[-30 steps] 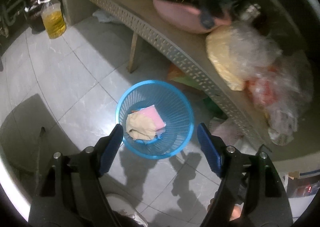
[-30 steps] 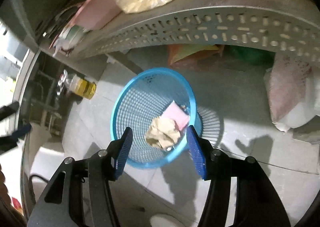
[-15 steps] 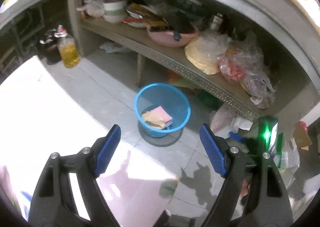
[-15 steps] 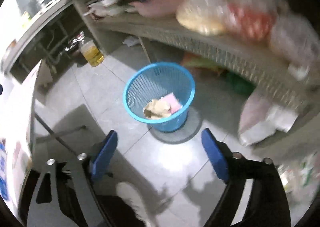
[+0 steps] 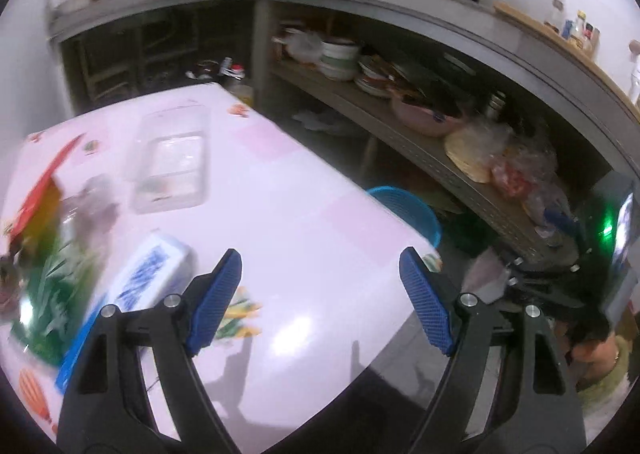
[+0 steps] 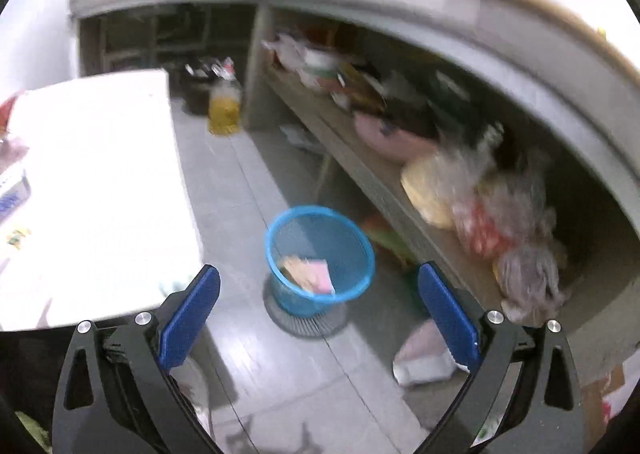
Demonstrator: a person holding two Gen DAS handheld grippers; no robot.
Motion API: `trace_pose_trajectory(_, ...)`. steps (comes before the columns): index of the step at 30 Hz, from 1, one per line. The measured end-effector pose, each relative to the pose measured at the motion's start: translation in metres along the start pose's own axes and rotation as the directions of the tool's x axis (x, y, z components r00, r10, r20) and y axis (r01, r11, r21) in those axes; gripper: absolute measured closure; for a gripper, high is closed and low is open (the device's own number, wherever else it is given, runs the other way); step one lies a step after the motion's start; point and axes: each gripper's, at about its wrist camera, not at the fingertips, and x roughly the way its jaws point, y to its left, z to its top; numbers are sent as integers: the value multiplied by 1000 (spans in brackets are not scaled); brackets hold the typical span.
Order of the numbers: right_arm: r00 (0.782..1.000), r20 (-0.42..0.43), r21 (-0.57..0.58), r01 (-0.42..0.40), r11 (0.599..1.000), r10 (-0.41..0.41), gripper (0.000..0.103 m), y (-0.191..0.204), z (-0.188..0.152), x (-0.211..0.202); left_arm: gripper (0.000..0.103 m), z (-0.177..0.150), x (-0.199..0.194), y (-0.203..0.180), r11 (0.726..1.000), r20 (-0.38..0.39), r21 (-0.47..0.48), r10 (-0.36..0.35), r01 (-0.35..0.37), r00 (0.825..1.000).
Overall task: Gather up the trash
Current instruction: 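Move both open tools back over the table, then close the right tool on the blue-and-white toothpaste box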
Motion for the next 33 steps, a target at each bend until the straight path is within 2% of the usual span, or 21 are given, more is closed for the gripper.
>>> trace_pose_trajectory(3, 993, 78, 13, -95, 995, 94, 7, 8, 13, -24, 26, -15, -20, 15, 1000, 42, -22, 15, -14, 999)
trace_pose_trajectory(4, 984, 93, 20, -153, 988, 151, 7, 9, 15, -28, 26, -19, -24, 19, 999, 52, -28, 23, -22, 998)
trace_pose_trajectory(6, 954, 99, 35, -288, 957, 283, 7, 15, 18, -30, 26, -29, -36, 28, 998, 75, -45, 48, -45, 996)
trace_pose_trajectory(9, 935, 56, 32, -351, 936, 349, 7, 33, 21, -28, 24, -50, -55, 42, 994, 110, -77, 82, -73, 991)
trace_pose_trajectory(13, 915, 56, -29, -398, 917, 399, 7, 61, 26, -36, 24, -73, -71, 59, 988, 126, -104, 124, -111, 984)
trace_pose_trajectory(16, 891, 58, -51, -448, 893, 450, 7, 81, 35, -42, 24, -86, -83, 73, 982, 140, -128, 154, -137, 978)
trace_pose_trajectory(19, 857, 63, -39, -510, 859, 511, 7, 96, 41, -45, 24, -97, -89, 84, 977, 141, -149, 175, -154, 974)
trace_pose_trajectory(22, 805, 31, -13, -593, 805, 593, 7, 111, 45, -44, 24, -106, -89, 94, 969, 132, -159, 212, -191, 968)
trace_pose_trajectory(24, 755, -19, 21, -655, 755, 655, 7, 123, 50, -40, 24, -113, -89, 101, 963, 131, -174, 228, -204, 965)
trace_pose_trajectory(27, 666, -76, 103, -735, 670, 742, 7, 144, 59, -33, 24, -119, -90, 111, 959, 136, -202, 230, -200, 964)
trace_pose_trajectory(29, 617, -105, 159, -764, 625, 780, 7, 157, 63, -27, 24, -122, -91, 118, 952, 140, -220, 245, -212, 959)
trace_pose_trajectory(32, 561, -175, 240, -773, 588, 809, 7, 184, 67, -12, 24, -126, -92, 134, 941, 154, -256, 265, -220, 952)
trace_pose_trajectory(33, 550, -194, 254, -772, 583, 812, 7, 191, 67, -9, 24, -128, -90, 142, 938, 153, -276, 259, -210, 954)
